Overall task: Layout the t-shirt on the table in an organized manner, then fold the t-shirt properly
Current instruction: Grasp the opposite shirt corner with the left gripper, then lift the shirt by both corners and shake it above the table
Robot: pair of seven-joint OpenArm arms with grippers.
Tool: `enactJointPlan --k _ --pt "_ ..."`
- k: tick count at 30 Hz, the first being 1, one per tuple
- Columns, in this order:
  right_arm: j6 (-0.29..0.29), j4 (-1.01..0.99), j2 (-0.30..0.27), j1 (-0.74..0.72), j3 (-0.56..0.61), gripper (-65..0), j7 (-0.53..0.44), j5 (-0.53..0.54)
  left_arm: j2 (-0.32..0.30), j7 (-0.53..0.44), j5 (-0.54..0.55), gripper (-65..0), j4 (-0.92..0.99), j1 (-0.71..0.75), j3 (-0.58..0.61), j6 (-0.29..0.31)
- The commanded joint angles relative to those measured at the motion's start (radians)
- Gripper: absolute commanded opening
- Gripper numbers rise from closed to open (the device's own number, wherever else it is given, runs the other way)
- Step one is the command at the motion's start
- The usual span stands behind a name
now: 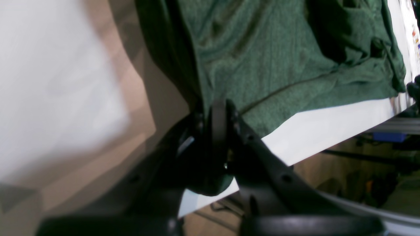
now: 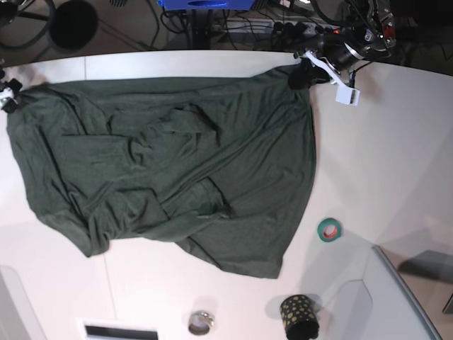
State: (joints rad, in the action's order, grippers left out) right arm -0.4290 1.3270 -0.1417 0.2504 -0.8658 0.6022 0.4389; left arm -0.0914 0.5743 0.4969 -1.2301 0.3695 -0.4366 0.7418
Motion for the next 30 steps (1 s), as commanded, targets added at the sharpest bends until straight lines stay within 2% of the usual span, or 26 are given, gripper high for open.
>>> enactJointPlan --k 1,3,6,9,18,20,22,23,24,27,30 --pt "-0.026 0.013 -0.011 0.003 -0.008 -29.4 -0.014 0.011 -0.020 0.079 -0.093 -65.0 -0.012 0.024 -0.005 -0.044" --pt "-0.070 0.009 -0.011 0.000 -0.010 -29.4 0.015 0.011 -0.026 0.103 -0.093 -65.0 -0.058 0.032 -0.005 -0.044" --pt "-0.069 0.003 -0.008 -0.018 -0.034 -29.4 0.069 0.011 -0.032 0.154 -0.093 -65.0 -0.124 0.038 -0.005 -0.044" --pt "-0.074 -0.022 0.024 -0.049 -0.100 -29.4 0.083 0.005 -0.031 0.177 -0.093 -65.0 -0.162 0.038 -0.005 -0.044" --pt "-0.086 -0.178 0.003 -0.084 -0.105 -29.4 0.078 0.010 -0.031 0.178 -0.096 -65.0 -0.162 0.038 -0.003 -0.044" --pt "-0.138 -0.202 0.003 -0.099 -0.103 -29.4 0.083 0.008 -0.032 0.178 -0.097 -65.0 -0.162 0.038 -0.003 -0.044" --pt "-0.166 -0.217 0.001 -0.107 -0.103 -29.9 0.084 0.004 -0.032 0.178 -0.097 -65.0 -0.162 0.038 -0.003 -0.044" --pt "-0.167 -0.217 -0.005 -0.107 -0.103 -32.1 0.084 0.004 -0.032 0.178 -0.097 -65.0 -0.162 0.038 -0.003 -0.044" --pt "-0.167 -0.217 -0.006 -0.107 -0.103 -37.2 0.084 0.004 -0.032 0.178 -0.097 -65.0 -0.162 0.038 -0.003 -0.044" --pt "-0.167 -0.221 -0.009 -0.104 -0.103 -58.7 0.091 0.004 -0.032 0.178 -0.097 -65.0 -0.162 0.038 -0.003 -0.044" --pt "-0.172 -0.218 -0.025 -0.104 -0.109 -59.9 0.126 0.004 -0.032 0.178 -0.097 -65.0 -0.162 0.038 -0.003 -0.044"
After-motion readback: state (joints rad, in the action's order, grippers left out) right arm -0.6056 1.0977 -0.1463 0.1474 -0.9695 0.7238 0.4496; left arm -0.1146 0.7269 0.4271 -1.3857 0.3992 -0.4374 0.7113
